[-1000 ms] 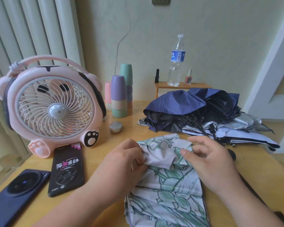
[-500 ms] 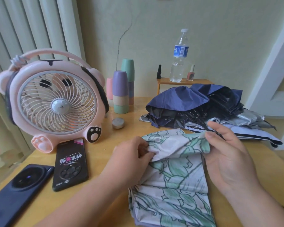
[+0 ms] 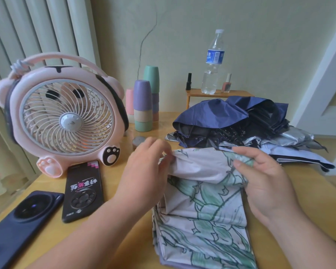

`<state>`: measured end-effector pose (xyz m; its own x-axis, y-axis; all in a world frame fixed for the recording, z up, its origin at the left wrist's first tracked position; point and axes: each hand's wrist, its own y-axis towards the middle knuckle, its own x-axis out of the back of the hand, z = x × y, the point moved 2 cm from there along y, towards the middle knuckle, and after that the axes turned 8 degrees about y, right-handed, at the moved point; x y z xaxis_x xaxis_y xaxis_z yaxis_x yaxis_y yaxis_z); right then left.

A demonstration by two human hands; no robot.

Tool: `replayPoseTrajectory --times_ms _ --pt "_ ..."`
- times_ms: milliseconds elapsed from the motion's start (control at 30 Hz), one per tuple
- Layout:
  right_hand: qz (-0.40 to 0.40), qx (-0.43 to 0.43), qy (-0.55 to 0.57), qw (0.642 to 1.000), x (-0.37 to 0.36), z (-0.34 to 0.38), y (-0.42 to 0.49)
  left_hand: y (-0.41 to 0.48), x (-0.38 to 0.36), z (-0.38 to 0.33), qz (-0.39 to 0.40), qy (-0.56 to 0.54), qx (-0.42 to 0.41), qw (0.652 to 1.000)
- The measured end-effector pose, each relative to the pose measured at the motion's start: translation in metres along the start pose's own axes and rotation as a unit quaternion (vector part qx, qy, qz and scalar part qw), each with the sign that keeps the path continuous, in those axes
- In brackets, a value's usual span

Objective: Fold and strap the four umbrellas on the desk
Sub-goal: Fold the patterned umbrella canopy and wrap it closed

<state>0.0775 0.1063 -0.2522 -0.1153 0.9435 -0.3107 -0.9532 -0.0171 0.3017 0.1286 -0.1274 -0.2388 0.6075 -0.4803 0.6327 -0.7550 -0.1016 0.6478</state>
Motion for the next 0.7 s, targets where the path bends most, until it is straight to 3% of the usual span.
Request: replayPoseTrajectory --times_ms 267,467,700 --pt "-0.018 0.033 0.023 0.999 0.003 -0.003 0.001 -0.004 0.005 -0.005 -0.013 -0.136 0.066 0.989" --pt "-0.030 -0.010 0.082 0.996 0.004 -0.001 0.000 -0.007 0.006 0.006 0.091 -0.104 0.055 0.989" --pt "-0.012 -0.002 0.073 0.997 0.002 -0.001 0.000 -0.007 0.000 0.005 0.071 -0.032 -0.013 0.997"
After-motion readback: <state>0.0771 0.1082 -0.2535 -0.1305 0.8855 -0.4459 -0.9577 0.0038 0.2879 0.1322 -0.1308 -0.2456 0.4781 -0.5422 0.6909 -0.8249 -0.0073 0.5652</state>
